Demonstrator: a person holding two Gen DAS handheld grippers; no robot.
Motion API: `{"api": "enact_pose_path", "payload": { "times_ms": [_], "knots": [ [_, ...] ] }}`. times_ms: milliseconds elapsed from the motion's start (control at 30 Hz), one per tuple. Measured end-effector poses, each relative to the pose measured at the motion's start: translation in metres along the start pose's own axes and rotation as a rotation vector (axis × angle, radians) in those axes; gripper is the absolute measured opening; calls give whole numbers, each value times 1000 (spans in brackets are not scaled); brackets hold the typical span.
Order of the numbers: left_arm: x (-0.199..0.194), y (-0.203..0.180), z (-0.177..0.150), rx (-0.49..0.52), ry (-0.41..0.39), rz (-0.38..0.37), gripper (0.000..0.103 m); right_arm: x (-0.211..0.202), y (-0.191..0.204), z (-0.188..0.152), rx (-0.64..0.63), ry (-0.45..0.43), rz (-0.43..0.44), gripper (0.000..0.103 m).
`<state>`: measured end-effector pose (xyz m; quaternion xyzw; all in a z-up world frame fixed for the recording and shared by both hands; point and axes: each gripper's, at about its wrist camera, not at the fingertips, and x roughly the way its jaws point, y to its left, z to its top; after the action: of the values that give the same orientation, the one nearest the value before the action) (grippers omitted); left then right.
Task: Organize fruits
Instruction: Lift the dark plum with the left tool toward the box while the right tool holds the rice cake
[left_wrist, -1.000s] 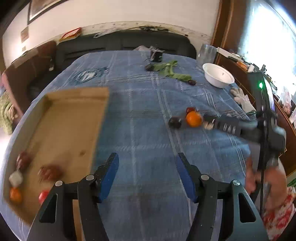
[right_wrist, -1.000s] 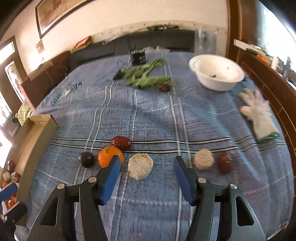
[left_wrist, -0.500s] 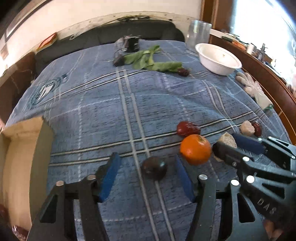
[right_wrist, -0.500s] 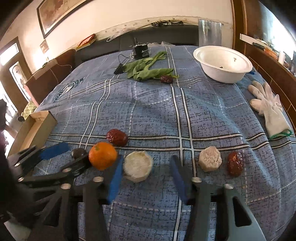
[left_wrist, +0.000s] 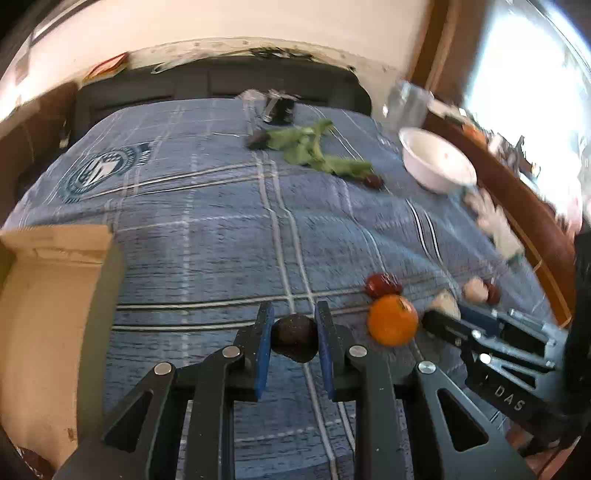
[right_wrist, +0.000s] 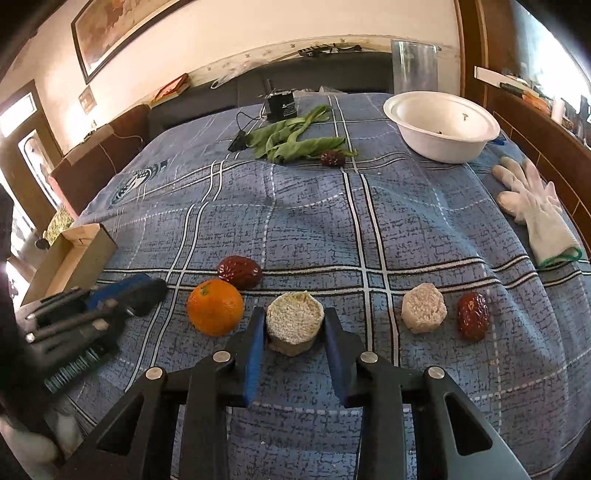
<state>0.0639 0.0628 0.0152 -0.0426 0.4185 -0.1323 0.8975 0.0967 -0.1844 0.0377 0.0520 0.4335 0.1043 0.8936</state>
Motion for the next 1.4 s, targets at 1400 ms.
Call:
{"api": "enact_pose_path", "payload": {
  "times_ms": [1400],
  "knots": [
    [-31, -29, -20, 79, -141, 2, 22, -42, -32, 12, 143, -109, 114, 33]
  ]
}}
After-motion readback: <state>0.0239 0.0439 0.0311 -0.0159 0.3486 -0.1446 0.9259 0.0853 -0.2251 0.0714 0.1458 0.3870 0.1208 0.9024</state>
